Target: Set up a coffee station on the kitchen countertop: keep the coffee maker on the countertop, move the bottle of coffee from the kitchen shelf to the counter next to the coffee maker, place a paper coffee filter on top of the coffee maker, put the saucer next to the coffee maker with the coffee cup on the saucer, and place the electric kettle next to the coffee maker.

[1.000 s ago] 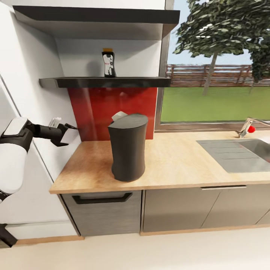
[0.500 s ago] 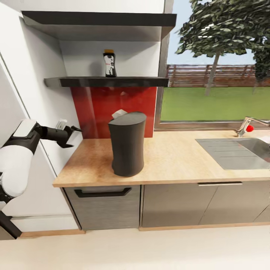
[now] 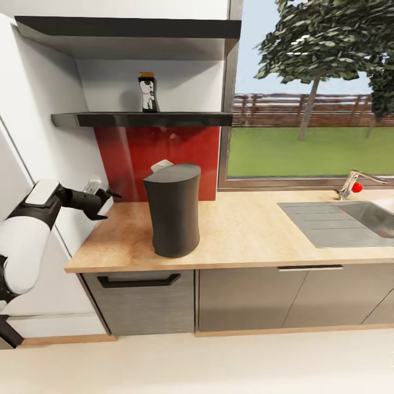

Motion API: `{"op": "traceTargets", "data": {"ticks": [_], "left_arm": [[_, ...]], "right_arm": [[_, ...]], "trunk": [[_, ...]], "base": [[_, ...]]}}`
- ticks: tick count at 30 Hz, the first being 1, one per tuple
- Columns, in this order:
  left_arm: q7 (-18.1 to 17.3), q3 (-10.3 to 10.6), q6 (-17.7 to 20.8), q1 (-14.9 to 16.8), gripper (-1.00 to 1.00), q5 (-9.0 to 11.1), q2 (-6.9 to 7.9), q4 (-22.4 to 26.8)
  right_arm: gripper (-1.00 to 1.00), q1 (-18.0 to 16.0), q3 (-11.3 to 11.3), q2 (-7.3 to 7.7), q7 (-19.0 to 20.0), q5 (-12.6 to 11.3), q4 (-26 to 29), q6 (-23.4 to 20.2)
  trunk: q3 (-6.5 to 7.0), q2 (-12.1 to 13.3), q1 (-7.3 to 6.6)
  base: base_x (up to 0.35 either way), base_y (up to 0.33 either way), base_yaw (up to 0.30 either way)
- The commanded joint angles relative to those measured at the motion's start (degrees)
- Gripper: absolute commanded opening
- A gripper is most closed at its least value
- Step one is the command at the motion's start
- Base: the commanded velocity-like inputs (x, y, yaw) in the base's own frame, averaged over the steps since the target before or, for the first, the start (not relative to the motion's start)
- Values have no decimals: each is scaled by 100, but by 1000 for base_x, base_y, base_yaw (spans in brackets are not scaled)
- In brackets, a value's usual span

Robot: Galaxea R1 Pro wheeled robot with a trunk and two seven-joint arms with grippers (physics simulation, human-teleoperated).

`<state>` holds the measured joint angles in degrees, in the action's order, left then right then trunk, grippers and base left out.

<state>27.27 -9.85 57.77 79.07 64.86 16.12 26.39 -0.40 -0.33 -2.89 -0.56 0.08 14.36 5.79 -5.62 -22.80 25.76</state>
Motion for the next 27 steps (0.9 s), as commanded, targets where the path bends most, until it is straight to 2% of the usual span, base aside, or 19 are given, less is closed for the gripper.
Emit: {"op": "traceTargets", "data": {"ticks": [1,4,7,9,10,12,14,16,19,22,25,27], "left_arm": [[52,22,14,-110,100,-11,23,75],[40,79,1,-394,100,-120,155,453],[29,182,3,-826,100,-175,316,1279],[20,410,33,-1220,100,-191,366,2078],[12,497,38,-1318,100,-193,373,2298],[-64,910,28,-1715,100,-198,404,3211],[-120,1086,17,-1916,100,-203,420,3639],[-279,1280,1,-2259,100,-207,448,4342],[-554,1351,-12,-2458,100,-215,464,4894],[-736,1329,-19,-2491,100,-218,473,5125],[-846,1178,0,-2441,100,-192,572,5252],[-931,1017,22,-2252,100,-158,730,5309]], "right_arm": [[100,-4,-3,-1,-6,1,-3,18],[100,-4,-2,-1,-5,1,-8,18],[100,-4,-2,-1,-5,1,-11,18],[100,-4,-2,-1,-5,1,-12,18],[100,-4,-2,-1,-5,1,-12,18],[100,-4,-2,-1,-5,1,-12,18],[100,-4,-2,-1,-7,4,-12,18],[100,-4,-2,-3,-6,5,-12,21],[100,-4,-2,-2,-5,8,-12,25],[100,-4,-2,-3,-5,9,-16,26],[100,-4,-2,-4,-5,9,-19,27],[100,-4,-1,-6,-5,9,-20,27]], "trunk": [[-12,-13,3],[-12,-13,3],[-12,-13,3],[-12,-13,3],[-12,-13,3],[-12,-13,3],[-12,-13,3],[-12,-13,3],[-12,-13,3],[-12,-13,3],[-12,-13,3],[-12,-13,3]], "base": [[0,-13,0],[0,-8,0],[0,-3,0],[0,-1,0],[0,0,0],[0,0,0],[0,0,0],[0,0,0],[0,0,0],[0,0,0],[0,0,0],[0,0,0]]}}
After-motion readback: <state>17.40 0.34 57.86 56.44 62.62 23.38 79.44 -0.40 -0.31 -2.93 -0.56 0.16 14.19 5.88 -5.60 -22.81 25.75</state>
